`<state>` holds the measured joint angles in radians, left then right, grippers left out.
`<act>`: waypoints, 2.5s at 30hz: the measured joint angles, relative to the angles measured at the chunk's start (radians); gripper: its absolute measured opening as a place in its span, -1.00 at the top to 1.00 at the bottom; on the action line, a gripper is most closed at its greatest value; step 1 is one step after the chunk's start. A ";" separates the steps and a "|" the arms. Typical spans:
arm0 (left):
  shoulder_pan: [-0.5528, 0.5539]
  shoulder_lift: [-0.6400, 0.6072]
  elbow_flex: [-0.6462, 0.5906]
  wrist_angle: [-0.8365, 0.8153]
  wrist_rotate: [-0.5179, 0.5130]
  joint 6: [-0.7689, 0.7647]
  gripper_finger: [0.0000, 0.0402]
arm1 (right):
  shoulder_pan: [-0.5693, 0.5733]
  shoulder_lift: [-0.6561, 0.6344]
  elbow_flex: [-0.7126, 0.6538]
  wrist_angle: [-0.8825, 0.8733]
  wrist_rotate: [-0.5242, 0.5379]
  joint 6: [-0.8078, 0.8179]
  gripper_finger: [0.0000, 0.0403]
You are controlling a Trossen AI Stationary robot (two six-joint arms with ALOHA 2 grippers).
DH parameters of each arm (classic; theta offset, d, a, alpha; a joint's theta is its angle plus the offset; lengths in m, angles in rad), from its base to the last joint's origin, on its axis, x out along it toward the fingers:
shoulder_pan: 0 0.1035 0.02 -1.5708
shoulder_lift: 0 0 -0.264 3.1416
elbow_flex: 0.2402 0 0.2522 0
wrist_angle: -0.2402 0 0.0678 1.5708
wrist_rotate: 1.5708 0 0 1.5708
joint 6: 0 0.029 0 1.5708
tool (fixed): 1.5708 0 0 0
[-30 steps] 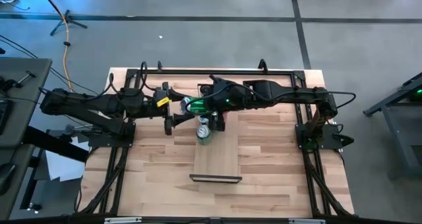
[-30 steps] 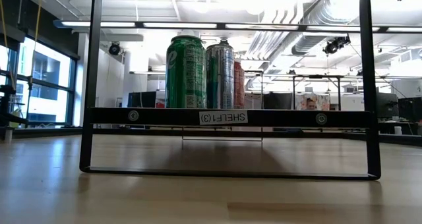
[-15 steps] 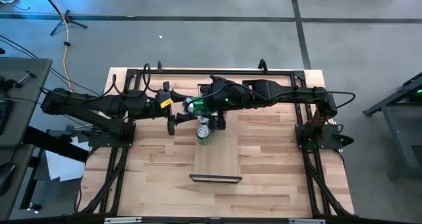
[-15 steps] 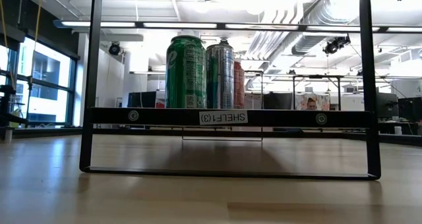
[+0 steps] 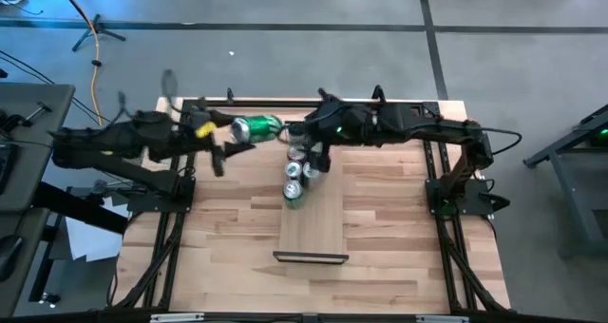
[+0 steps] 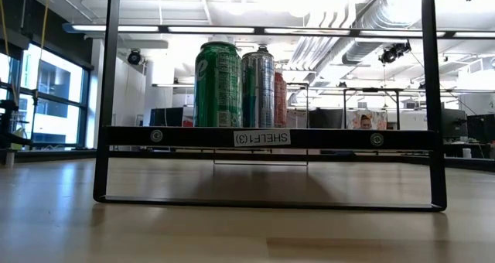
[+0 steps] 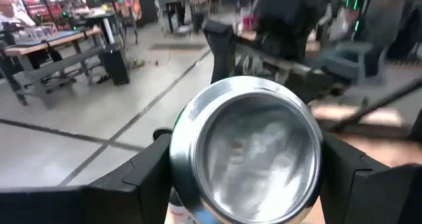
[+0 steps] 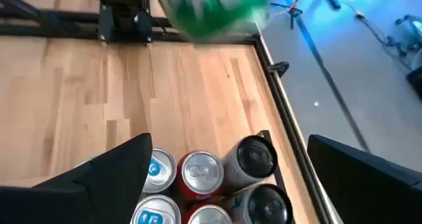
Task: Place canned beverage on shelf
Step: Put the green soda can, aligned with the other green soda can on the shelf
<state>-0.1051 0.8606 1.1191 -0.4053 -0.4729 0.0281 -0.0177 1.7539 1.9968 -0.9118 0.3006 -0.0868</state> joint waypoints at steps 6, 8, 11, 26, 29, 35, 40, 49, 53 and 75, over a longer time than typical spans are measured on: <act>0.000 -0.138 -0.069 0.001 -0.012 -0.126 -0.16 | -0.087 -0.059 -0.012 -0.049 -0.156 0.070 -0.95; -0.001 -0.181 -0.112 0.043 -0.009 -0.160 -0.16 | -0.113 -0.080 -0.050 -0.024 -0.219 0.093 -0.95; -0.002 -0.235 -0.181 0.164 0.001 -0.198 -0.16 | -0.136 -0.113 -0.137 0.072 -0.292 0.123 -0.95; 0.001 -0.176 -0.496 0.982 0.114 -0.276 -0.16 | -0.098 -0.218 -0.697 1.308 -0.429 0.571 -0.95; 0.000 -0.139 -0.496 0.998 0.130 -0.309 -0.16 | -0.098 -0.204 -0.683 1.343 -0.424 0.576 -0.95; 0.001 -0.073 -0.496 1.111 0.150 -0.333 -0.16 | -0.100 -0.201 -0.669 1.350 -0.424 0.574 -0.95; 0.001 -0.033 -0.496 1.115 0.149 -0.346 -0.16 | -0.095 -0.195 -0.669 1.358 -0.424 0.627 -0.96; 0.024 0.034 -0.496 1.156 0.152 -0.394 -0.16 | -0.074 -0.195 -0.669 1.366 -0.418 0.681 -0.96; 0.043 0.052 -0.496 1.201 0.156 -0.406 -0.16 | -0.068 -0.195 -0.669 1.367 -0.414 0.664 -0.96; 0.058 0.095 -0.494 1.250 0.198 -0.416 -0.16 | -0.067 -0.195 -0.669 1.363 -0.414 0.721 -0.38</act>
<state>-0.0471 0.9554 0.6254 0.8452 -0.2754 -0.3878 -0.0849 1.5589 1.3281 0.4515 -0.1137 0.6346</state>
